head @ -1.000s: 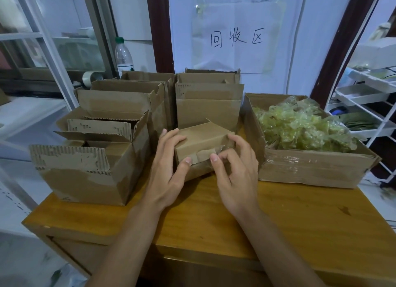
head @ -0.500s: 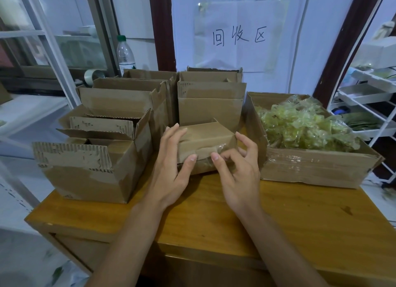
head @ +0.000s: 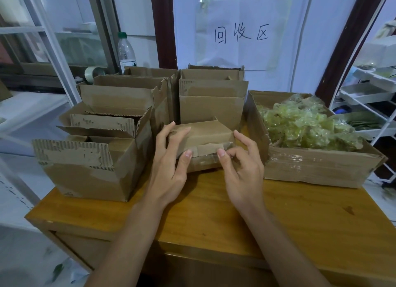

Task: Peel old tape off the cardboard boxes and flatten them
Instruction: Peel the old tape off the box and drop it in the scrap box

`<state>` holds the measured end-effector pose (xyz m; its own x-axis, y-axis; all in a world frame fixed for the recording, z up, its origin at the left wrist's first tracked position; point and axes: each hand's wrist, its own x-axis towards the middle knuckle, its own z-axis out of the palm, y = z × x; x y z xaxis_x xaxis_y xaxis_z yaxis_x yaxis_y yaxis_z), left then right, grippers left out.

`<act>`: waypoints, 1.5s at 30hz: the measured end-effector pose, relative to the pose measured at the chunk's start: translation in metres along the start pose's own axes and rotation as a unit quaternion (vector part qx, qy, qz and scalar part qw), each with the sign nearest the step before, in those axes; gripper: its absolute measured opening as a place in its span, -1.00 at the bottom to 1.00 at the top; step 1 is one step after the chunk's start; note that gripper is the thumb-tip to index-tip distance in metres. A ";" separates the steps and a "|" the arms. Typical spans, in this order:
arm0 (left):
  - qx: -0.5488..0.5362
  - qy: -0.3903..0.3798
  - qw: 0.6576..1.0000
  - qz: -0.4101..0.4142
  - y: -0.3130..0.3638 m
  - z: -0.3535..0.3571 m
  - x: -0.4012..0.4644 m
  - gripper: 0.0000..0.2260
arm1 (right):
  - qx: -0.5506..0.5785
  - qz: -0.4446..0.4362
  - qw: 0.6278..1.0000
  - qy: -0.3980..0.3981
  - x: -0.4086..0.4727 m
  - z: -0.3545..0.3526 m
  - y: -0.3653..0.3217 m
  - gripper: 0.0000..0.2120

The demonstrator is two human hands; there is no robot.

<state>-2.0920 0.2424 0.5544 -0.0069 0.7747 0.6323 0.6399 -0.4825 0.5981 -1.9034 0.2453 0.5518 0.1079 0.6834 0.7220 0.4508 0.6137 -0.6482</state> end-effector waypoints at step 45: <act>0.010 0.021 0.998 -0.051 0.000 -0.004 0.001 -0.50 | 0.027 -0.050 0.998 0.017 -0.001 -0.003 0.005 -0.86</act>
<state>-2.0956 0.2418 0.5574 -0.1049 0.8018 0.5883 0.6495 -0.3927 0.6511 -1.8987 0.2461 0.5484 0.0950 0.6051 0.7905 0.4116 0.6991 -0.5846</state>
